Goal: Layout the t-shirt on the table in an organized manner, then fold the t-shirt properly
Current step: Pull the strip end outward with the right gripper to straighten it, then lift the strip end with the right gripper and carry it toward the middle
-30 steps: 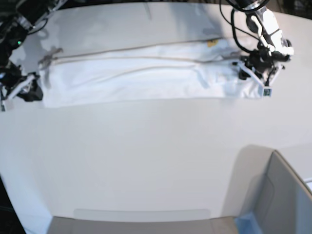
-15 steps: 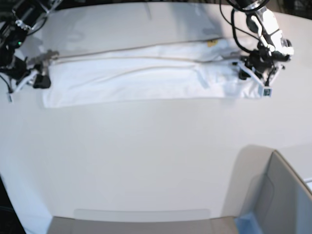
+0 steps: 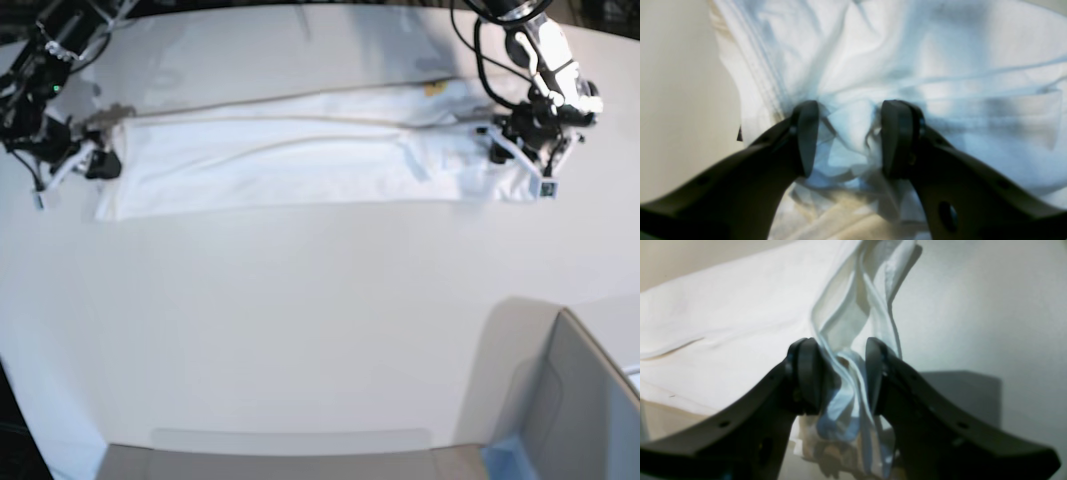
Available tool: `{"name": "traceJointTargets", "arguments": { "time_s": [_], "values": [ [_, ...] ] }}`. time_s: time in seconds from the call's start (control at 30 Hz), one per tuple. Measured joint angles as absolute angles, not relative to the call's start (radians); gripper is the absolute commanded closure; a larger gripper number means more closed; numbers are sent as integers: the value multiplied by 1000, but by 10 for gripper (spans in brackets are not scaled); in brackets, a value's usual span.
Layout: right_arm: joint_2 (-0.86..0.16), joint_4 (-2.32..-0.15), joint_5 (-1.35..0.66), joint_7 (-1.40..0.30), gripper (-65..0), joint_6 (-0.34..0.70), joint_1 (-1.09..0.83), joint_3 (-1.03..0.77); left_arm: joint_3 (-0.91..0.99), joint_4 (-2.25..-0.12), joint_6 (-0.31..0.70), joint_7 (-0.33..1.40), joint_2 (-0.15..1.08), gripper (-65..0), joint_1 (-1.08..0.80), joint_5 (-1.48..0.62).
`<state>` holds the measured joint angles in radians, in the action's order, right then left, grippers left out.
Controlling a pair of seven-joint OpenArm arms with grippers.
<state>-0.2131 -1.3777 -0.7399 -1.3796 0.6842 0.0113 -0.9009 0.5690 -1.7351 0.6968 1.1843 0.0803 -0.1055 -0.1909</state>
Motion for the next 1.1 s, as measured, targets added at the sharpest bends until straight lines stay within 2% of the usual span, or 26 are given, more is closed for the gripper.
{"name": "traceJointTargets", "arguments": {
  "time_s": [0.1, 0.23, 0.27, 0.47, 0.67, 0.93, 1.1],
  "values": [
    [-195, -1379, -741, -1369, -189, 684, 12, -901, 569, -1735, 697, 1184, 80, -309, -105, -191],
    [-188, -1379, -730, -1371, -12, 684, 12, -899, 569, -1735, 697, 1184, 80, -309, -105, -191],
    [-188, -1379, -728, -1372, 0, 684, 14, -897, 569, -1735, 697, 1185, 80, -309, -105, -191],
    [-195, -1378, -721, -1381, 0, 684, 21, -896, 569, -1735, 697, 1185, 80, -309, -105, -191],
    [-228, -1372, -548, -1392, 0, 684, 92, -896, 510, -1750, 697, 1256, 83, -309, -97, -200],
    [-258, -1372, -351, -1399, 0, 685, 165, -898, 477, -1975, 701, 1386, 19, -309, -79, -182],
    [-278, -1373, -350, -1399, 0, 684, 169, -897, 477, -1985, 700, 1388, 14, -309, -25, -184]
  ]
}}
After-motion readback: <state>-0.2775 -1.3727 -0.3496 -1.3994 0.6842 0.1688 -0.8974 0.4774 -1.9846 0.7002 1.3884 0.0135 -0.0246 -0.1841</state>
